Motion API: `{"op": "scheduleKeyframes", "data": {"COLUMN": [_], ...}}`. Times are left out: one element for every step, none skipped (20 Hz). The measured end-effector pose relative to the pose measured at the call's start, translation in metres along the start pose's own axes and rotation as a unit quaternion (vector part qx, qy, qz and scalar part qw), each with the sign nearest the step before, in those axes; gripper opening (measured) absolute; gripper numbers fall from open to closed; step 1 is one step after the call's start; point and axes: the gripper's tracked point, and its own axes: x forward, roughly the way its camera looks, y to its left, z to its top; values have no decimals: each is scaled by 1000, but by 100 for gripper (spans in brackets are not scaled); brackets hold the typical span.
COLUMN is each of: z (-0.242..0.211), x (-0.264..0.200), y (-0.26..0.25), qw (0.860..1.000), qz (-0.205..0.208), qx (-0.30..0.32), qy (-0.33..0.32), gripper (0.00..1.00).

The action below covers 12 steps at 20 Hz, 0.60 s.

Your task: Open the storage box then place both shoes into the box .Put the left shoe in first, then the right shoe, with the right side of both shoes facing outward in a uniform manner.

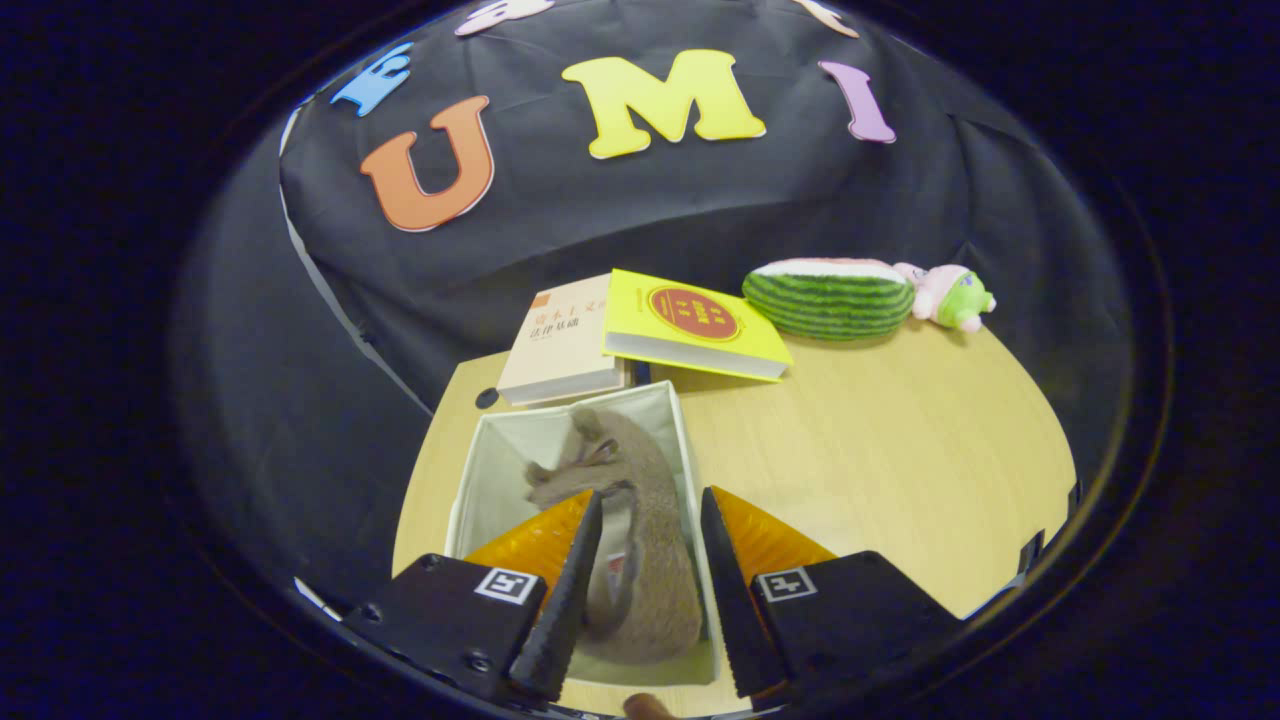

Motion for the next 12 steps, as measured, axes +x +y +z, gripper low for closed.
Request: {"op": "scheduleKeyframes", "data": {"z": [4,6,10,14,18,24,30,37,43,49,57,66], "x": [-4,-6,-8,-11,-14,-17,-22,-26,-31,-35,-41,-47], "y": [-4,-8,-11,-14,-18,-23,-29,-35,-41,-46,-49,-55], "qw": [1000,1000,1000,999,999,998,998,996,995,994,993,991], "qz": [-7,-11,-14,-16,-17,-20,-25,-29,-31,-32,-25,-26], "qx": [-4,-5,-7,-11,-15,-20,-25,-26,-24,-19,-11,-7], "qy": [-10,-17,-23,-30,-38,-49,-60,-74,-87,-99,-118,-134], "gripper": [65,77,80,80,83,85,87,89,89,90,91,91]}}
